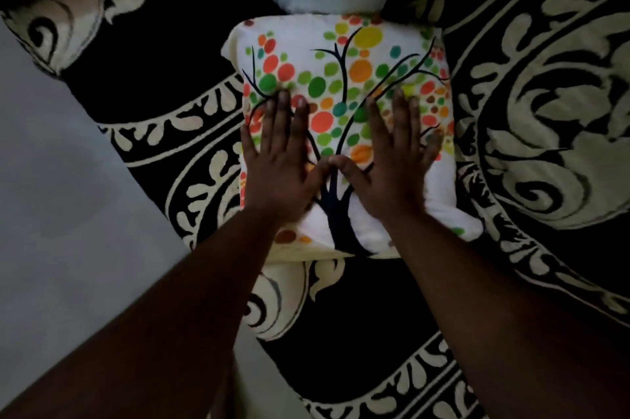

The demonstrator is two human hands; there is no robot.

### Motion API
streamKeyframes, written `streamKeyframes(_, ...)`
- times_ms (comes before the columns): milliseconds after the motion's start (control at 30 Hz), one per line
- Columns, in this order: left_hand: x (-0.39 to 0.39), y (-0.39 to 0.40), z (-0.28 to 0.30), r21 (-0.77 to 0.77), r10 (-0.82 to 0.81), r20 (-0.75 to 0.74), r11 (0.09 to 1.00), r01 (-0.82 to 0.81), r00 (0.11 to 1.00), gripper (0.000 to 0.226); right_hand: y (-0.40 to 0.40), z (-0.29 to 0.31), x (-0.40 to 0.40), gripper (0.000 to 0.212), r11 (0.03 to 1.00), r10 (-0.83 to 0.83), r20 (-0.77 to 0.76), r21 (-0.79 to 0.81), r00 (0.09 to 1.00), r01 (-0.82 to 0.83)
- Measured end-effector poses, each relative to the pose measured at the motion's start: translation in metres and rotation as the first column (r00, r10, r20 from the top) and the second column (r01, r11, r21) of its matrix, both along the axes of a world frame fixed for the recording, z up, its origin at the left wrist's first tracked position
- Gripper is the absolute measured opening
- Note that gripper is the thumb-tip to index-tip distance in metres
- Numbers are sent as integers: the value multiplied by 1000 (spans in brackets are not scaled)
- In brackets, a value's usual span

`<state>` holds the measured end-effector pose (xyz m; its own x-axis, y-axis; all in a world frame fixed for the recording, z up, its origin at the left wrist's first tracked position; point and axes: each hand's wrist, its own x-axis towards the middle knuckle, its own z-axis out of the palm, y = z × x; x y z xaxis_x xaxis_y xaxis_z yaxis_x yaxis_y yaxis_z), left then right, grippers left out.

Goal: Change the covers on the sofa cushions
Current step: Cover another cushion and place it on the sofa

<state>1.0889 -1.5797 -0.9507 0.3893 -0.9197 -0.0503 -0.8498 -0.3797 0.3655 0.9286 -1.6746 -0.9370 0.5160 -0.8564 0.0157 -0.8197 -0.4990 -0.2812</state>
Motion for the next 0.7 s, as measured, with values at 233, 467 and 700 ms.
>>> streamKeyframes(233,-27,63,53,89,445,-423,888,-452,790,105,44,40,-57,101,825,-499,35,324,866,463)
streamKeyframes(467,-48,126,109,259,337,-310,930,-261,889,102,135,91,-96,102,753,-547,-134,352,826,556)
streamKeyframes(700,-82,191,116,194,25,-159,981,6,987,95,227,104,-118,85,818,-461,-194,286,866,499)
